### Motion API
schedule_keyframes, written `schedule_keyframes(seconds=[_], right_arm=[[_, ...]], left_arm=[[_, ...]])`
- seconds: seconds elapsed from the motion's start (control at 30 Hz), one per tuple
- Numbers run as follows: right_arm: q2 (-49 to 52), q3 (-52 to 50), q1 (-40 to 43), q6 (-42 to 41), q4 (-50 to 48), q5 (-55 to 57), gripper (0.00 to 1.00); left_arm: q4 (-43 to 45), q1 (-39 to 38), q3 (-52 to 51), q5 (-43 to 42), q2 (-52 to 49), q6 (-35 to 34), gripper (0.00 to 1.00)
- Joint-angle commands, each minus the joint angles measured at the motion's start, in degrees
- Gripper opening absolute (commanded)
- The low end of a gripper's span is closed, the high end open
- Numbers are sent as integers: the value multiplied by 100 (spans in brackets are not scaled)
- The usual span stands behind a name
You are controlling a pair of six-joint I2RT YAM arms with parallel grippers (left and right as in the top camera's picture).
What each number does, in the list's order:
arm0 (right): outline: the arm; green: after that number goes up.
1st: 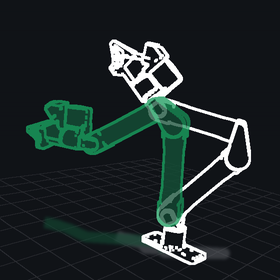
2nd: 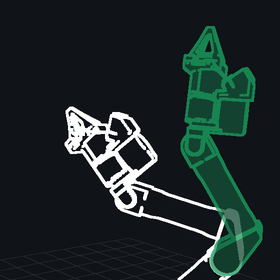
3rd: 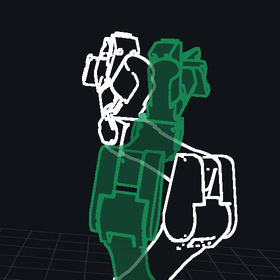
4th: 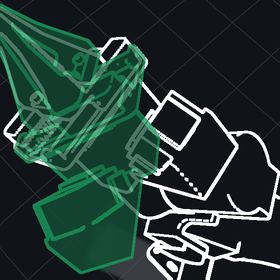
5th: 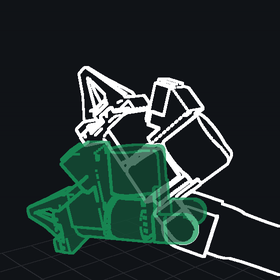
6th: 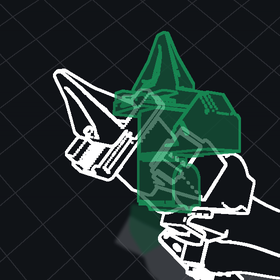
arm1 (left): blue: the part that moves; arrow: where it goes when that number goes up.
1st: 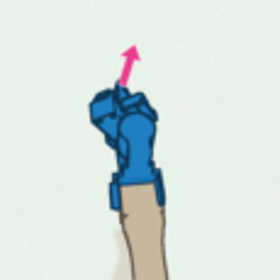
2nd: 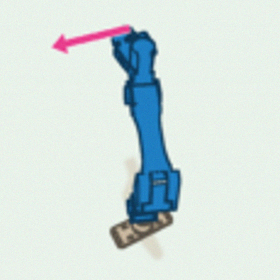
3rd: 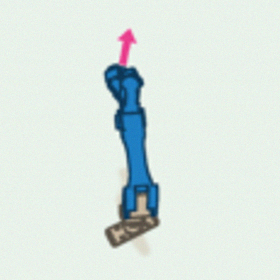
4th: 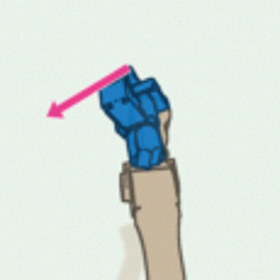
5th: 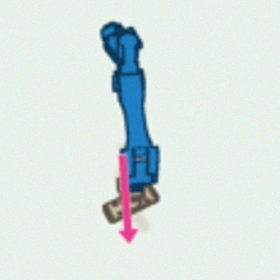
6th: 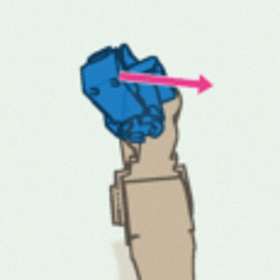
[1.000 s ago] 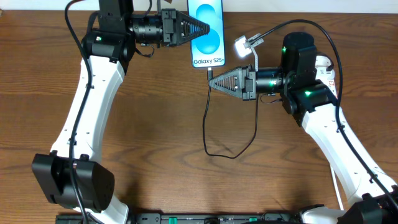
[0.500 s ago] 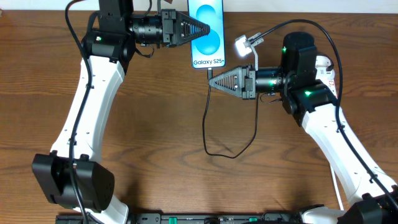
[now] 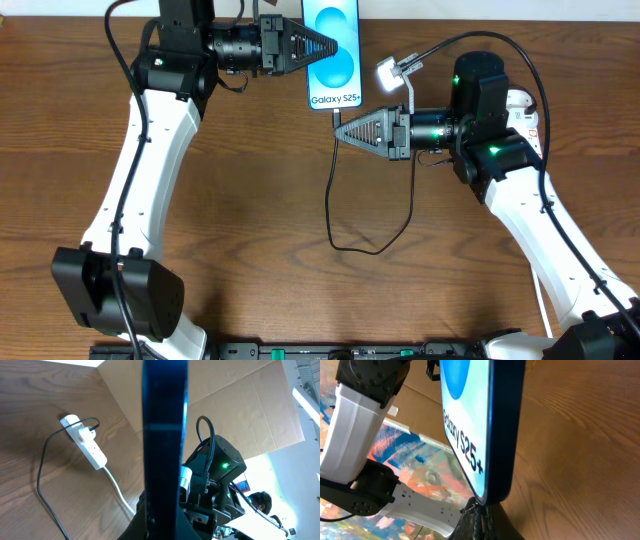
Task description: Plug charger to phone and switch on socket
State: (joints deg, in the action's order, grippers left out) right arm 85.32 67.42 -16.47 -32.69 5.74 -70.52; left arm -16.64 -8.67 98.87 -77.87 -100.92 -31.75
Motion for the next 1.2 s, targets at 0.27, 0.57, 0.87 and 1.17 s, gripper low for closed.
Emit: schedule_keyframes(seconds=[0.27,0.57,0.87,1.17], right_arm=[[-83,9,-57,-57,-20,-59,1],[-83,9,-57,-74,-20,-59,1],[-83,9,-120,-72,-22,-50,1],[-83,9,-109,-72,-26,-9,1]], left_arm=[[50,17,61,-76,35,103,7],[50,20,61,-55,31,103,7],[50,17,61,13,31,103,7],[50,17,61,11,33,103,7]])
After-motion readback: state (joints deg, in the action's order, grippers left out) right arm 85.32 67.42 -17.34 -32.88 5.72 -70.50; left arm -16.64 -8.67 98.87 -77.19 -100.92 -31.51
